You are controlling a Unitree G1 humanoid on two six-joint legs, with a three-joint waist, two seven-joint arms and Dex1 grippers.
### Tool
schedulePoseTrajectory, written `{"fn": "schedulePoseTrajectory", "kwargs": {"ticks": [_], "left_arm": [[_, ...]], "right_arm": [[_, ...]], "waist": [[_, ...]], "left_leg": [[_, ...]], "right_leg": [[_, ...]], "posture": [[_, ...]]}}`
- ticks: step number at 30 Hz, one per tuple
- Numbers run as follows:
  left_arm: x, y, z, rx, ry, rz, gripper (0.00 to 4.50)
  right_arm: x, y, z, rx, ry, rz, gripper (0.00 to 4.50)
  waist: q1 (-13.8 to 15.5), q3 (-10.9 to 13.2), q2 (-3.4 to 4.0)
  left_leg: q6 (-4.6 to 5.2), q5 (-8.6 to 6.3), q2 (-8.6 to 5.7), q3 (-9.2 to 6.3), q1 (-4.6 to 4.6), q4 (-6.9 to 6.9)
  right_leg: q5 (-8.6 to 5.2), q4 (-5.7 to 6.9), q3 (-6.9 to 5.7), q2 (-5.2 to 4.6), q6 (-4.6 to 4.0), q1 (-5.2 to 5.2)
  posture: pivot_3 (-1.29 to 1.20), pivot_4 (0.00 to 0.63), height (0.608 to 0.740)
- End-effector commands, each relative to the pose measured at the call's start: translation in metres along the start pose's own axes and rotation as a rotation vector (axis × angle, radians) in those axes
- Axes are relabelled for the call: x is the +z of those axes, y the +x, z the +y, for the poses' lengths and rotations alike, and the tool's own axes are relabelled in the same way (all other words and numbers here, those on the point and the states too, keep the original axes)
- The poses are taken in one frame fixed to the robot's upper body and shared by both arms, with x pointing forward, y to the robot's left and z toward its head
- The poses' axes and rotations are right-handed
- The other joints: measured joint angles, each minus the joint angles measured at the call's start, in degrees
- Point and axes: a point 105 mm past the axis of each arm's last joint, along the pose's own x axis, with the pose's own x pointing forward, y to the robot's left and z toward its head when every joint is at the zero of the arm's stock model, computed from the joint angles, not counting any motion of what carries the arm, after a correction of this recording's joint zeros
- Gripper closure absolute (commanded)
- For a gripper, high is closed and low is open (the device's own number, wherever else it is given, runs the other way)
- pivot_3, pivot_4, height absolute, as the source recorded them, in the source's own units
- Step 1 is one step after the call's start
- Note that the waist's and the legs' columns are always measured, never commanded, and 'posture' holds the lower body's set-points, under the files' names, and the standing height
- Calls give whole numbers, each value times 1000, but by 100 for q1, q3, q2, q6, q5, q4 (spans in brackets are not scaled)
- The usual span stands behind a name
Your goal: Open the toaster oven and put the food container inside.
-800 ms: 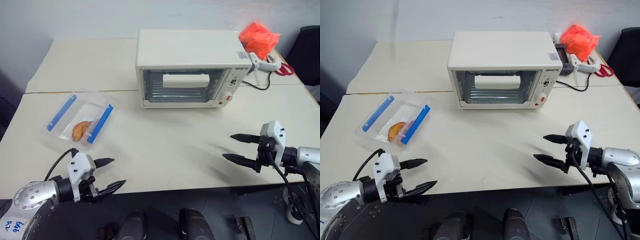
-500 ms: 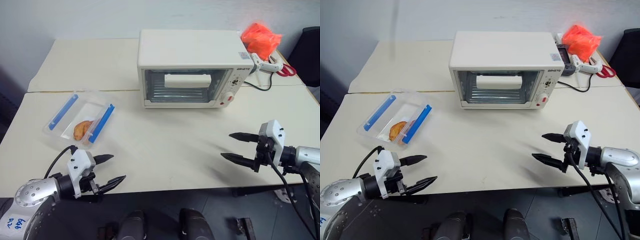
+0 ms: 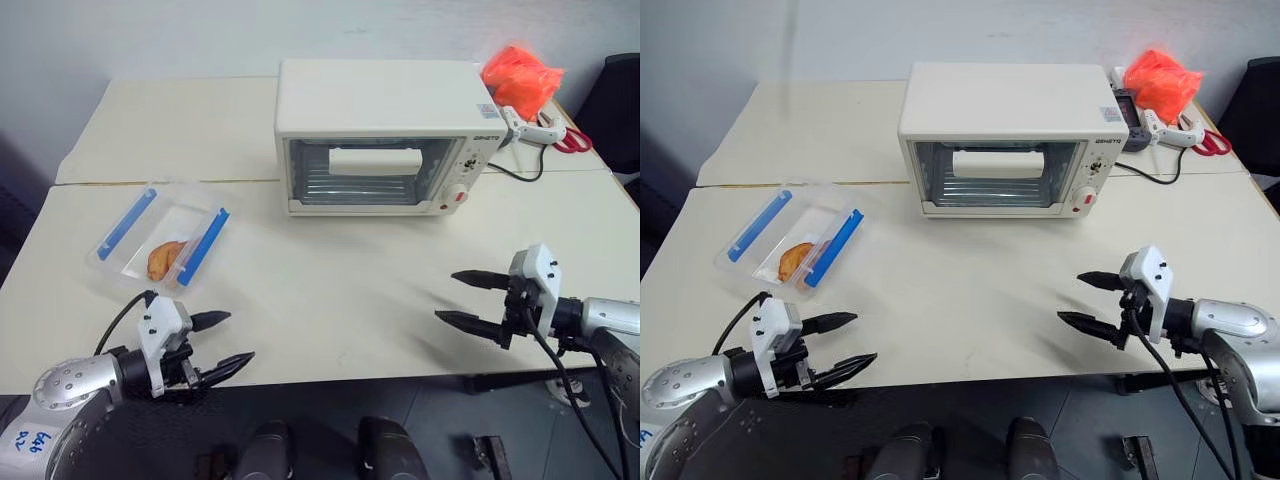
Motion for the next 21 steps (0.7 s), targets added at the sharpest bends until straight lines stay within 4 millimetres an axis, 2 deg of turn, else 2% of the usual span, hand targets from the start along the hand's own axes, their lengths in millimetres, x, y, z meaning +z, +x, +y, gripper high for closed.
{"fn": "schedulePoseTrajectory", "kwargs": {"ticks": [1,5,7,10,11,13,16,21], "left_arm": [[12,0,-6,-31,17,-33,0],[33,-8,-13,-100,-34,-92,0],[51,-15,-17,-169,-21,-110,0],[80,-24,-19,-265,20,-135,0],[94,-27,-15,-276,39,-154,0],[110,-30,-10,-283,56,-176,0],[137,-30,1,-292,131,-197,0],[149,-16,13,-290,194,-195,0]], "right_arm": [[14,6,7,28,-13,-54,23],[27,14,14,69,-14,-97,23],[40,19,11,78,-12,-138,23],[60,28,-2,56,-19,-202,23],[66,32,-9,45,-22,-221,23],[73,37,-17,34,-25,-238,23],[84,51,-40,-6,-26,-277,23],[99,69,-61,-27,-40,-316,23]], "waist": [[-2,0,0],[-12,0,0],[-10,1,-1],[-20,1,2],[-22,2,3],[-11,2,3],[-16,3,2],[-38,4,4]], "left_leg": [[0,0,0,1,0,0],[0,0,2,0,0,0],[-2,1,3,-2,2,1],[-8,5,2,-3,3,6],[-8,6,1,-3,3,7],[-8,6,0,-5,7,6],[-9,6,-7,-11,4,4],[-9,6,-26,-4,-7,-3]], "right_leg": [[0,0,1,-1,0,0],[0,26,2,-1,0,-3],[0,26,1,0,0,-2],[-2,24,2,0,-4,-4],[-2,21,3,-2,-4,-5],[-3,26,3,1,-6,-4],[-3,44,0,4,-6,-4],[-2,42,-2,15,-3,-17]], "posture": [[0,150,740],[0,150,740],[0,150,740],[0,150,740],[0,150,740],[0,150,740],[0,150,740],[0,150,740]]}}
